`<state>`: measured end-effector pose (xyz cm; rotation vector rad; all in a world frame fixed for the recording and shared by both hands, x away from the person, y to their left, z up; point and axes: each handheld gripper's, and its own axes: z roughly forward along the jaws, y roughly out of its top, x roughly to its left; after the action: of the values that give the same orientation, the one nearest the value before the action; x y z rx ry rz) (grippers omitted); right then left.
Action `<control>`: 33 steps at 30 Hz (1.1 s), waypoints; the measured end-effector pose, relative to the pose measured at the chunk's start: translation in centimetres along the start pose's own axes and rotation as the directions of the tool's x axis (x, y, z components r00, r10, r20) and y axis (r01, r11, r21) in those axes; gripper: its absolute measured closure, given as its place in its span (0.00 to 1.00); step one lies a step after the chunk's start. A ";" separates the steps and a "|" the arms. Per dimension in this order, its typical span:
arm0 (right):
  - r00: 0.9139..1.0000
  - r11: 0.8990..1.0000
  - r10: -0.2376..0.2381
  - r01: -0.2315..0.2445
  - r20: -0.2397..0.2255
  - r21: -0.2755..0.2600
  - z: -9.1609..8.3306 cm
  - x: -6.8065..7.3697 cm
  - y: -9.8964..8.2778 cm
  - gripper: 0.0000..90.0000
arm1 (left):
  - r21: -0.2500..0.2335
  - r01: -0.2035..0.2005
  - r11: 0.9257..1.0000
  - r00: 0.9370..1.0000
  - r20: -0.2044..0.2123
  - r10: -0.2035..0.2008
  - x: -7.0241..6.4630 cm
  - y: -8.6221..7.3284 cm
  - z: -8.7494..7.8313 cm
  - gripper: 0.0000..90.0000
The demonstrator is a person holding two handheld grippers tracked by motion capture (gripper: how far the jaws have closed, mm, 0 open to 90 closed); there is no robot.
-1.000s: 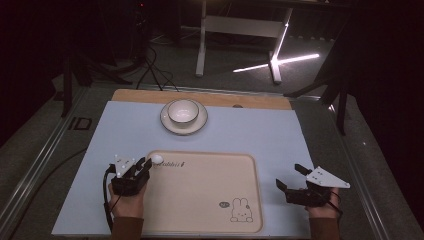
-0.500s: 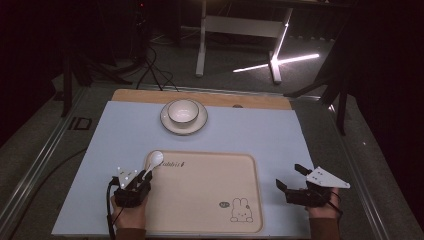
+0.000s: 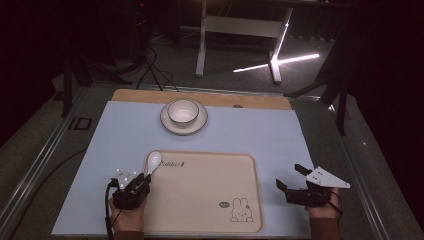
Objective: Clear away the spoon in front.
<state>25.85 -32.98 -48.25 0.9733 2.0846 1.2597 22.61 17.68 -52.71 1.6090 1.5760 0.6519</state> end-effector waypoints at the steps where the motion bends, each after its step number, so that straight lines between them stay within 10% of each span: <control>1: 1.000 1.000 0.002 -0.002 -0.001 -0.002 0.0 0.0 0.0 0.13 | 0.000 0.000 1.000 1.000 0.000 0.000 0.0 0.0 0.0 0.76; 23: 1.000 1.000 -0.003 0.003 0.001 -0.002 -0.1 0.1 0.0 0.13 | -0.094 -0.028 0.995 0.999 0.042 0.032 0.5 4.4 -2.6 0.47; 33: 1.000 1.000 -0.003 0.003 0.002 -0.001 -0.1 0.1 0.0 0.13 | -0.132 -0.108 0.985 0.988 0.097 0.121 1.9 6.4 -3.9 0.45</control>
<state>25.78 -32.95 -48.20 0.9707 2.0834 1.2581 23.44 20.65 -45.64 1.6209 1.3480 0.7026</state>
